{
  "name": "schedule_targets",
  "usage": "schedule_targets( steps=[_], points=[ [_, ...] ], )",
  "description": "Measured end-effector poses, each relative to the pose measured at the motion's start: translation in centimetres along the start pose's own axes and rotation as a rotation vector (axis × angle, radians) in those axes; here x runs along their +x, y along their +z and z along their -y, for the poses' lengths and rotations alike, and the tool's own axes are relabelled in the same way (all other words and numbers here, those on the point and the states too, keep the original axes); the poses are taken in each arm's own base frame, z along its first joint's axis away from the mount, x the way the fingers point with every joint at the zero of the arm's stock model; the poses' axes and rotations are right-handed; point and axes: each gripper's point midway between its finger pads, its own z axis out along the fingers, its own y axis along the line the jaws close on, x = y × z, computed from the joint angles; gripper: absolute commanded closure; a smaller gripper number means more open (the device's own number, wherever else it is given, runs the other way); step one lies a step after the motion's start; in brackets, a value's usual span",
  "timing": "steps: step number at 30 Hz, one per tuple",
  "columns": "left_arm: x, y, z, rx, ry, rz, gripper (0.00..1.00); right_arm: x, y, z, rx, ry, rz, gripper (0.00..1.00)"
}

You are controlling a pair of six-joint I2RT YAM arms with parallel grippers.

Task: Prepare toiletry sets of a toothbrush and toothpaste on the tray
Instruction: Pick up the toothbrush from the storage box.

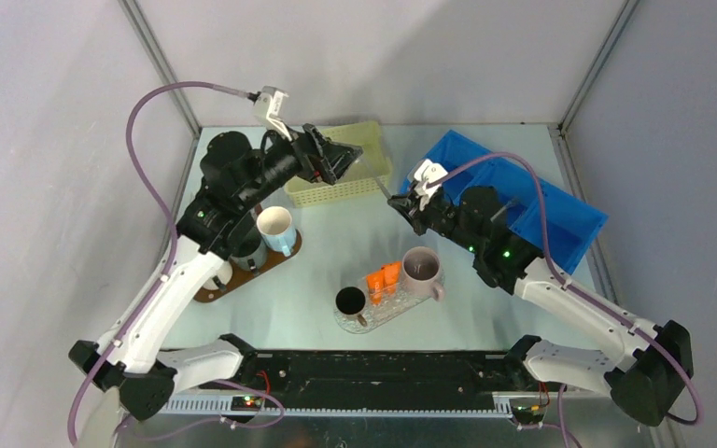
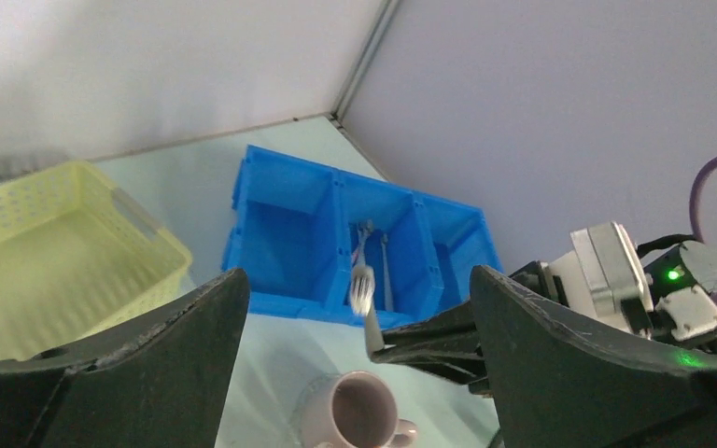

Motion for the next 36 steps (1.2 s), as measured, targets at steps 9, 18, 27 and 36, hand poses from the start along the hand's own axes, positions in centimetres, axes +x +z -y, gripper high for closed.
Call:
schedule_targets(
  steps=[9, 18, 27, 36],
  points=[
    [3.0, 1.7, -0.3, 0.007, -0.114, -0.123, 0.29, -0.1, 0.4, -1.1, -0.049, -0.065, 0.011, 1.0],
    [4.3, 1.8, -0.6, -0.009, -0.154, -0.174, 0.75, -0.2, 0.6, -1.5, -0.06, -0.093, 0.017, 1.0],
    [4.4, 1.6, -0.5, -0.004, -0.144, -0.178, 1.0, 0.1, 0.6, -1.6, -0.062, -0.103, 0.011, 0.61],
    [1.7, -2.6, -2.2, -0.138, -0.058, -0.04, 1.0, -0.6, 0.2, -1.6, -0.055, -0.068, 0.029, 0.11]
  ],
)
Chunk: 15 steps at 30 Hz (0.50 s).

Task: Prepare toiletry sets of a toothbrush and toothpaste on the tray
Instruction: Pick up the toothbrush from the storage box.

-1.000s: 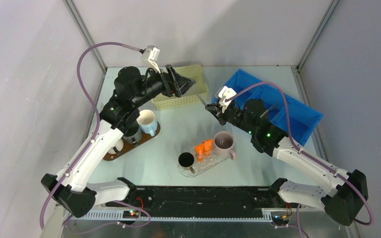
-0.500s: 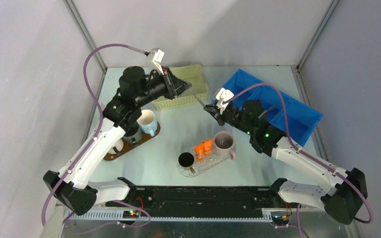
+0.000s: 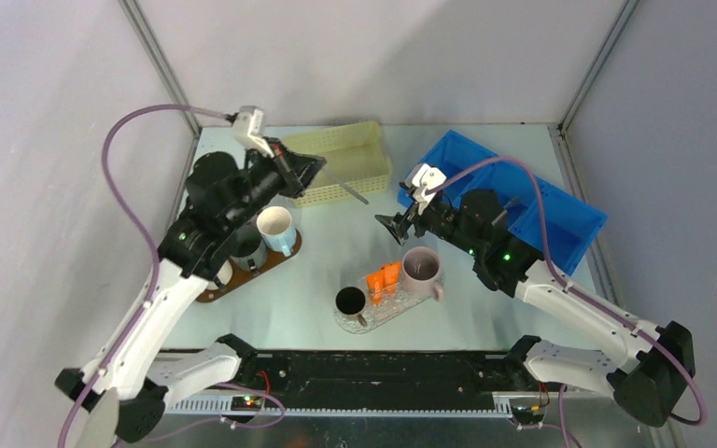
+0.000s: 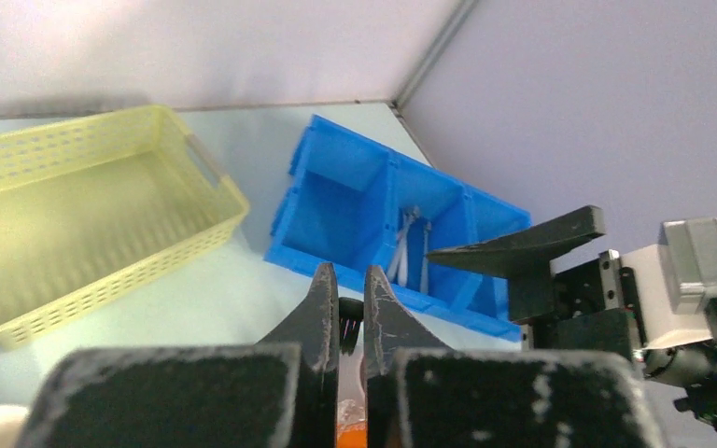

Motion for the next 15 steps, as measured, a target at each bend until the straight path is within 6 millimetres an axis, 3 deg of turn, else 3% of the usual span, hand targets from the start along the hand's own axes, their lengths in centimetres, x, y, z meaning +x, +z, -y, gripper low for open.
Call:
schedule_targets(
  steps=[2, 4, 15],
  points=[
    [-0.7, -1.4, -0.8, -0.045, 0.007, 0.048, 1.0, -0.4, -0.3, 0.2, 0.011, 0.01, 0.01, 0.03],
    [-1.3, -2.9, -2.0, -0.1, 0.013, 0.1, 1.0, -0.6, -0.5, 0.4, 0.027, 0.024, 0.016, 0.01],
    [-3.0, -12.0, -10.3, -0.508, 0.046, 0.327, 1.0, 0.7, -2.9, 2.8, 0.141, 0.135, 0.023, 0.01]
  ],
)
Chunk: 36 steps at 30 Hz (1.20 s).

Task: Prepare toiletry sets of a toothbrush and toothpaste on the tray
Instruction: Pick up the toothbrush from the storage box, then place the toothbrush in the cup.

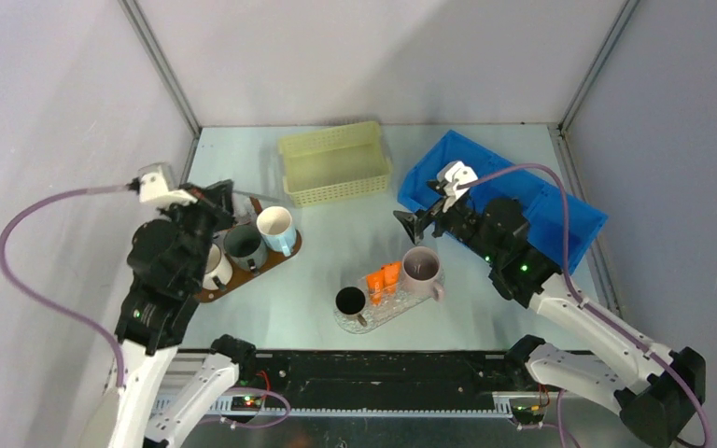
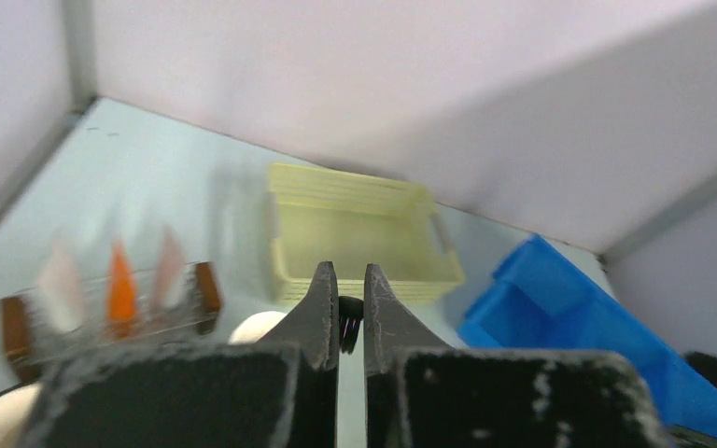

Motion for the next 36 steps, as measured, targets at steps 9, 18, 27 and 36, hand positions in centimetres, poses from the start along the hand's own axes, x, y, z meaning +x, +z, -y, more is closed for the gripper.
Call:
schedule_targets(
  steps=[9, 18, 27, 36],
  points=[
    [-1.4, -5.1, -8.7, -0.339, 0.025, 0.155, 1.0, -0.1, -2.6, 1.8, 0.106, 0.045, 0.046, 0.01],
    [0.7, -7.5, -14.5, -0.61, 0.052, 0.127, 1.0, 0.6, -3.3, 1.3, 0.141, 0.031, 0.042, 0.01],
    [2.8, -7.2, -18.4, -0.759, 0.002, 0.059, 1.0, -0.2, -4.0, -0.2, 0.116, -0.015, 0.071, 0.0],
    [5.7, -4.8, -21.0, -0.778, -0.067, -0.066, 1.0, -0.7, -4.7, -1.4, 0.089, -0.064, 0.093, 0.01]
  ],
)
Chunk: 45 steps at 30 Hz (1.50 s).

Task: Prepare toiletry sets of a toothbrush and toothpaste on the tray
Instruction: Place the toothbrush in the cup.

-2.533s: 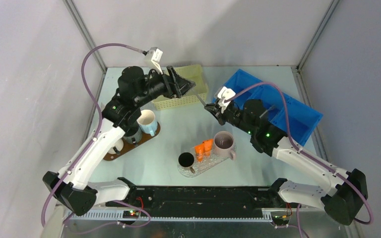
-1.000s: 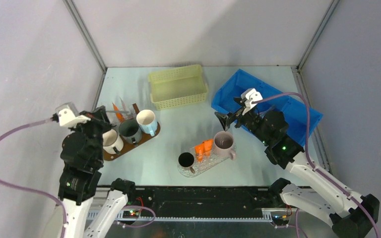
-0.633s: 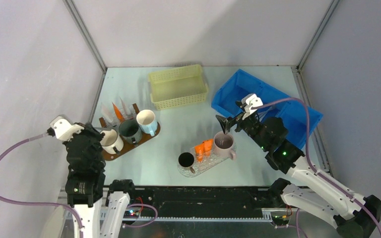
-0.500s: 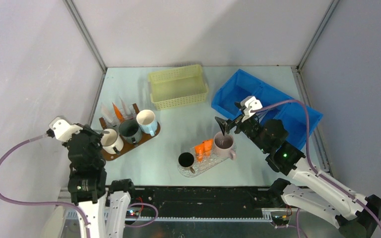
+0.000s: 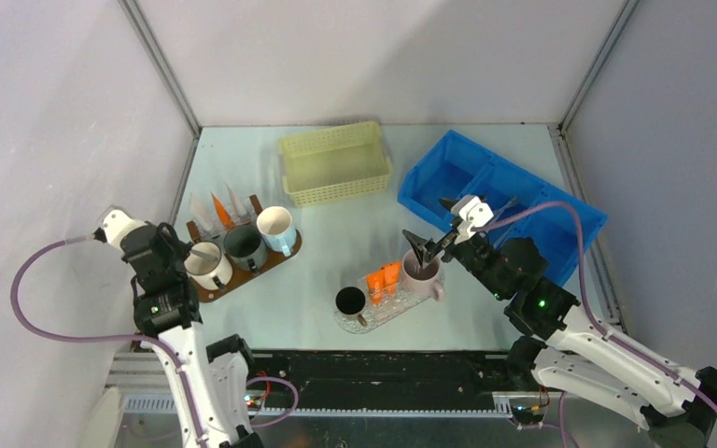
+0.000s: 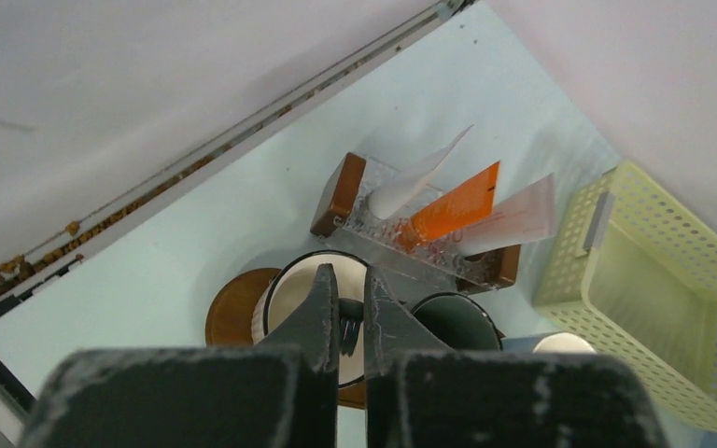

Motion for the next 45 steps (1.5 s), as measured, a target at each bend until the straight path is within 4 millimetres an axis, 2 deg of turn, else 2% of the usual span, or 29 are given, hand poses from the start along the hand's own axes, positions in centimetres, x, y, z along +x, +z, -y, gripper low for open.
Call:
schedule_targets(
  steps=[8, 11, 16, 21, 24, 28, 32, 39, 45],
  points=[
    [3.8, 2.4, -1.9, -0.037, -0.052, -0.076, 1.0, -0.1, -0.6, -0.4, -0.014, -0.032, 0.016, 0.01],
    [4.8, 3.0, -2.3, -0.039, -0.067, -0.089, 0.93, 0.0, -0.8, -0.6, -0.017, -0.04, 0.017, 0.01],
    [5.0, 3.3, -2.4, -0.039, -0.089, -0.075, 0.59, 0.0, -0.9, -0.7, -0.022, -0.043, 0.02, 0.01],
    [5.5, 3.2, -3.0, -0.062, -0.085, -0.086, 0.35, -0.1, -0.9, -0.8, -0.025, -0.043, 0.022, 0.01],
    [5.9, 3.1, -3.6, -0.09, -0.076, -0.096, 0.18, -0.1, -0.9, -0.9, -0.028, -0.043, 0.023, 0.01],
    [6.2, 2.6, -4.7, -0.147, -0.061, -0.114, 0.02, -0.2, -0.9, -0.9, -0.028, -0.044, 0.028, 0.01],
    [4.8, 1.7, -5.0, -0.189, -0.044, -0.092, 0.0, -0.1, -0.8, -0.4, 0.005, -0.042, 0.021, 0.01],
    [0.4, -0.1, -3.3, -0.158, 0.004, -0.001, 0.0, 1.2, -0.4, 1.6, 0.118, -0.014, -0.031, 0.01],
    [-2.1, -1.5, -0.3, -0.039, 0.066, 0.043, 0.0, 2.1, -0.1, 6.2, 0.284, 0.119, -0.104, 0.01]
  ],
)
